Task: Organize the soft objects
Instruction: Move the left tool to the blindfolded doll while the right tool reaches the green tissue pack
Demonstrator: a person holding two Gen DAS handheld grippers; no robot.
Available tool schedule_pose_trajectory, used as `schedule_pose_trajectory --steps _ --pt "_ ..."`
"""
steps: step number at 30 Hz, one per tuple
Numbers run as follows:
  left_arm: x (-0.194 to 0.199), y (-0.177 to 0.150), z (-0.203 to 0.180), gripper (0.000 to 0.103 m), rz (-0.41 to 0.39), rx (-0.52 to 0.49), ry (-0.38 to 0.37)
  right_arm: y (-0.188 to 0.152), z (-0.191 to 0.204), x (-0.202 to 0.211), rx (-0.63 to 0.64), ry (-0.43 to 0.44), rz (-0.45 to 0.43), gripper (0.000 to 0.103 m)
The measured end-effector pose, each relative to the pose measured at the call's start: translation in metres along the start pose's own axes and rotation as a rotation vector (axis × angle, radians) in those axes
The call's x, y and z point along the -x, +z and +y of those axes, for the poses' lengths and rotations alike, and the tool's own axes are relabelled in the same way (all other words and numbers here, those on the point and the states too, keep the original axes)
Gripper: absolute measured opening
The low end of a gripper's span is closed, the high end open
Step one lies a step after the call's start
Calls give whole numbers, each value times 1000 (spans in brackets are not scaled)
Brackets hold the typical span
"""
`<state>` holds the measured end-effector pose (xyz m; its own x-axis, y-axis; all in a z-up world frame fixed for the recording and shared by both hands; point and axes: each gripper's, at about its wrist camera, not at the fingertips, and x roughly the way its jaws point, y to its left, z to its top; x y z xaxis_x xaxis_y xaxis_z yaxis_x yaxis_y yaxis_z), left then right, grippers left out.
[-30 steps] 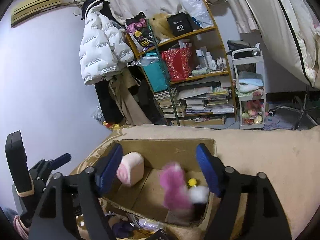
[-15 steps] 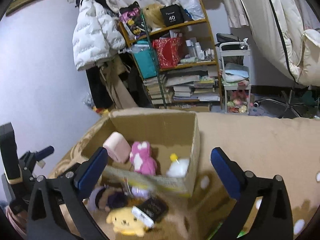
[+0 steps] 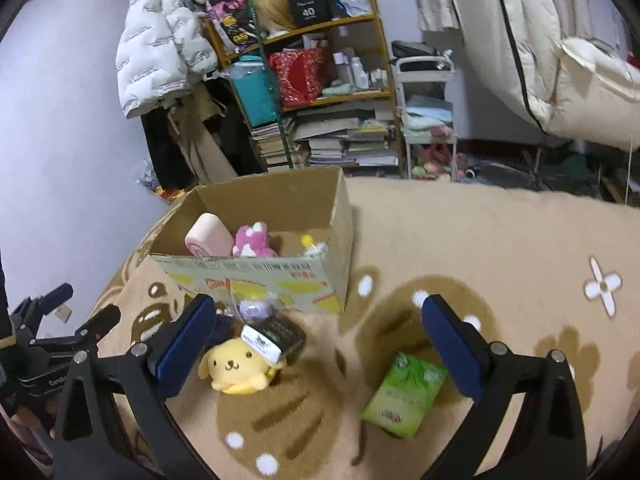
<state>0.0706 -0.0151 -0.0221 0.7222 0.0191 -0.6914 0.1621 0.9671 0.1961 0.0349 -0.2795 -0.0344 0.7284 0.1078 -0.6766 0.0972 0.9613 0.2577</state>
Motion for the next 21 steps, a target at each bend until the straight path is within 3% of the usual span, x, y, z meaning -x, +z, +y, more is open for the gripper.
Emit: schedule_pose_trajectory --steps 14,21 --pt "-31 -6 -5 102 80 40 -24 -16 -31 -38 -97 -87 191 103" --pt "-50 0 -9 102 94 91 -107 -24 -45 -63 -154 -120 277 103"
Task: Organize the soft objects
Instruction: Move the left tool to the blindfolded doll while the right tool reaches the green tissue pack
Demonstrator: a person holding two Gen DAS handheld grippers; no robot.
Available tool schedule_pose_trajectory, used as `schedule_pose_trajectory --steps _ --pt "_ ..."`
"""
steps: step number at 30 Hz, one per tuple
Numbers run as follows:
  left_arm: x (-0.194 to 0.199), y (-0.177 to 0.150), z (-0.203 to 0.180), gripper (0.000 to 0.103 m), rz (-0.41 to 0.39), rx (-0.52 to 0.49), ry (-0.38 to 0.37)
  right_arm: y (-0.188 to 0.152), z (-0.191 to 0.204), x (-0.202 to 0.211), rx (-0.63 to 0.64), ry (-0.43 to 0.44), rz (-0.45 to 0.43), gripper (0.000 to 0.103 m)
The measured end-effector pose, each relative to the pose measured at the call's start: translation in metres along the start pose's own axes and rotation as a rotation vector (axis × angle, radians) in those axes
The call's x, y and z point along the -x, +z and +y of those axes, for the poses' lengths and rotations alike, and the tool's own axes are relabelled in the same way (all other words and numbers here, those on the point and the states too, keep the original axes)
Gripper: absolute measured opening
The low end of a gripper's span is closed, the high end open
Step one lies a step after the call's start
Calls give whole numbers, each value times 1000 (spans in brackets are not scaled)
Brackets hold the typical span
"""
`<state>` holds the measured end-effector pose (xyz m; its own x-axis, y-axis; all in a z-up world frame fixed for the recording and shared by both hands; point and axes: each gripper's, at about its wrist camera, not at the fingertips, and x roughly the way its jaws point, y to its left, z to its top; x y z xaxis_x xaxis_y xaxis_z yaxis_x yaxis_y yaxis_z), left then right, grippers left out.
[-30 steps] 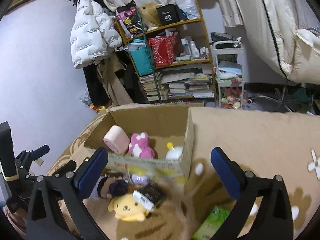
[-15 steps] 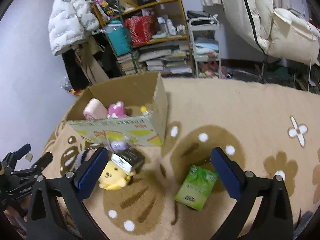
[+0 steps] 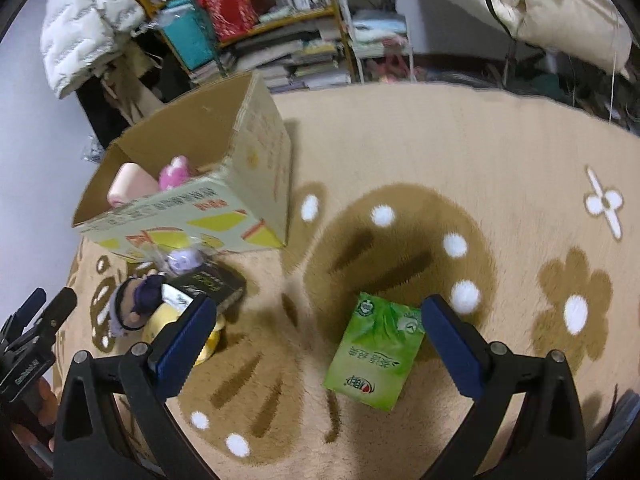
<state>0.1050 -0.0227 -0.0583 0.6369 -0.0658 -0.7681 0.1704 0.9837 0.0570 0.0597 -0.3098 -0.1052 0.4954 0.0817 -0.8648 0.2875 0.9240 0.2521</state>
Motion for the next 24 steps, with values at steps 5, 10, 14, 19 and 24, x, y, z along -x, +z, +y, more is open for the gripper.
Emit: schedule_pose_trajectory --steps 5,10,14,19,24 --pt "-15 2 -9 102 21 -13 -21 1 -9 -17 -43 -60 52 103" --pt "-32 1 -19 102 54 -43 -27 0 -18 -27 -76 -85 95 103" --pt "-44 2 -23 102 79 -56 -36 -1 -25 -39 -101 -77 138 103" --pt "-58 1 -29 102 110 -64 -47 -2 -26 -53 -107 -57 194 103" --pt "-73 -2 -35 102 152 -84 -42 0 -29 -64 -109 -54 226 103"
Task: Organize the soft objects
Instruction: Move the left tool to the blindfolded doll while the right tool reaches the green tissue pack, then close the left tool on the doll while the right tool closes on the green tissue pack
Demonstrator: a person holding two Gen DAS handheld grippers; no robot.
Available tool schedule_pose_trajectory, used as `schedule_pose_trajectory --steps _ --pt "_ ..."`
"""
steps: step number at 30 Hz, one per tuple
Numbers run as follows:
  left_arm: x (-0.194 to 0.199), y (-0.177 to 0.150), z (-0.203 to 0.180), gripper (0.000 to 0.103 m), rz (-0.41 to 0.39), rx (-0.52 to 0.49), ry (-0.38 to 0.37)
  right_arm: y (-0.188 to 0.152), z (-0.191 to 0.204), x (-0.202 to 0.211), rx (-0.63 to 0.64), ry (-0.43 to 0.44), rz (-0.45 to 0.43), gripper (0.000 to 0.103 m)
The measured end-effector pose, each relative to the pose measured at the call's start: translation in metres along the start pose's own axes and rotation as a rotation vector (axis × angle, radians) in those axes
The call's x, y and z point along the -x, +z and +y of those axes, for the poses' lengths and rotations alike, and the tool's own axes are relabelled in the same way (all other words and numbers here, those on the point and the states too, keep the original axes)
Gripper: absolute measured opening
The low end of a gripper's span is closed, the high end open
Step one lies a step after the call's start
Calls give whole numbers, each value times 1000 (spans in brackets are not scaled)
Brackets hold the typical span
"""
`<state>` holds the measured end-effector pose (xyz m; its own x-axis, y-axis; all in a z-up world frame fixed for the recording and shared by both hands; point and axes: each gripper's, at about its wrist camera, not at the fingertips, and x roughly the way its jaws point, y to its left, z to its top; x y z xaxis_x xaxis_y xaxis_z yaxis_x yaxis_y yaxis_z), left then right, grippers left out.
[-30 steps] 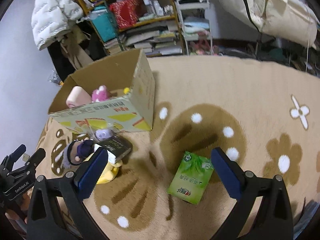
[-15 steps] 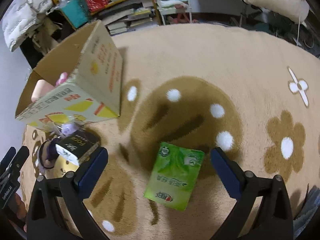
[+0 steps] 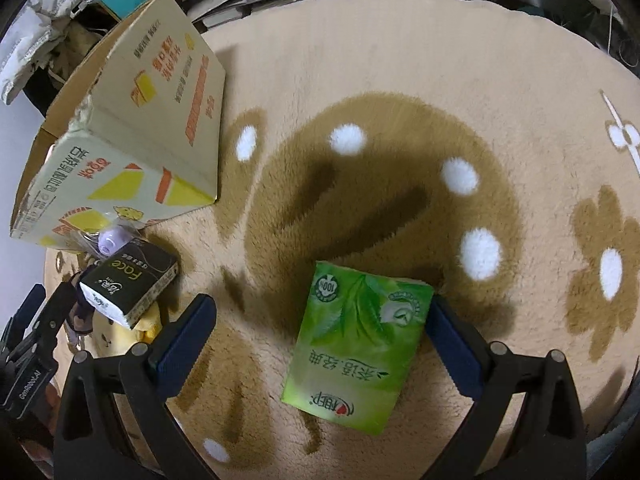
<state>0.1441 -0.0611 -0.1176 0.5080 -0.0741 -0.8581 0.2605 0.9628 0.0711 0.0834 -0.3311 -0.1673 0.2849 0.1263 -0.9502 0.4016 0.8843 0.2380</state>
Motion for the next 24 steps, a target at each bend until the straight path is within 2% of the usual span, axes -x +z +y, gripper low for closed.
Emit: schedule_pose_trajectory --steps 12,17,24 --pt "-28 0 -4 102 76 0 15 5 14 -20 56 -58 23 103" --pt "-37 1 3 102 106 53 -11 1 28 -22 96 -90 29 103" --pt "-44 2 8 102 115 71 -9 -5 46 -29 130 -137 22 88"
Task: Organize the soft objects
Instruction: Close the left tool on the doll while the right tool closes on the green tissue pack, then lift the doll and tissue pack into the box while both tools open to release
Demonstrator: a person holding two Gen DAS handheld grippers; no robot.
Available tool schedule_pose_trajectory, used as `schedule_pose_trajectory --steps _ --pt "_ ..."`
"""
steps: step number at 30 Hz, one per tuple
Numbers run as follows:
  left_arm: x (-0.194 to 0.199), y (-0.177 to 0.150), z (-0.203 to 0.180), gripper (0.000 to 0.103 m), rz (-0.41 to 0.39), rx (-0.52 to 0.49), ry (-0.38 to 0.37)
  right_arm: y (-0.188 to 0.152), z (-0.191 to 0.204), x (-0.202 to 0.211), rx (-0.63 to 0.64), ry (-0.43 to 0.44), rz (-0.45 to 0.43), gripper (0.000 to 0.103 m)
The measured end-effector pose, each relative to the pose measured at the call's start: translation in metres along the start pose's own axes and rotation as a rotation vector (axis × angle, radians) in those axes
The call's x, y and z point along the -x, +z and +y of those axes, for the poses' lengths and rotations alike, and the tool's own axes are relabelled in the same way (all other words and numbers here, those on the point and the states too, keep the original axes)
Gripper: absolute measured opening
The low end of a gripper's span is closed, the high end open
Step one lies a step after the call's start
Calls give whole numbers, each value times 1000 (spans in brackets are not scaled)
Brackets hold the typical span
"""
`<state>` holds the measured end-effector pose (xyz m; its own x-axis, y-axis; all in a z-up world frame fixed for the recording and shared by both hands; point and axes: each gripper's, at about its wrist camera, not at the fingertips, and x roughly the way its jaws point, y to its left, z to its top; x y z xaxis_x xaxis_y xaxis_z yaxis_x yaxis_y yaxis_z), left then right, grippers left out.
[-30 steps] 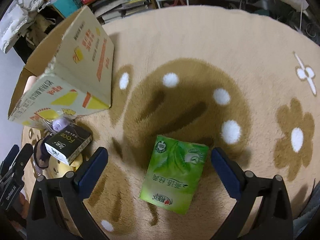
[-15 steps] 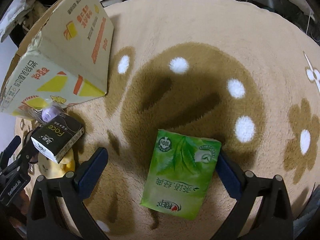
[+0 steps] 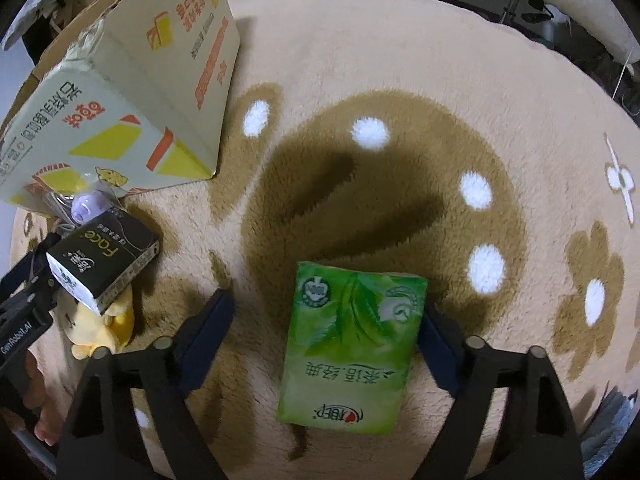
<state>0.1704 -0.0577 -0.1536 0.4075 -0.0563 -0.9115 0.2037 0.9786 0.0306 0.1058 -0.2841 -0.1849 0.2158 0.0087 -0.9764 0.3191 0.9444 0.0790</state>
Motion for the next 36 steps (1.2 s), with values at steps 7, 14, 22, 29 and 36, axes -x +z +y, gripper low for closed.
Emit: schedule_pose_trajectory --steps 7,14,22,29,36 --pt "1 -5 2 95 4 7 11 0 5 5 6 7 -20 70" --pt "7 -7 11 89 0 29 -5 2 15 11 33 27 -25 57" --pt "23 -11 19 89 -40 57 21 2 29 29 67 152 -85 56" --pt "58 -20 17 89 -151 66 33 1 38 61 106 206 -233 56" --pt "108 -27 13 89 -349 39 53 3 32 81 105 253 -361 56"
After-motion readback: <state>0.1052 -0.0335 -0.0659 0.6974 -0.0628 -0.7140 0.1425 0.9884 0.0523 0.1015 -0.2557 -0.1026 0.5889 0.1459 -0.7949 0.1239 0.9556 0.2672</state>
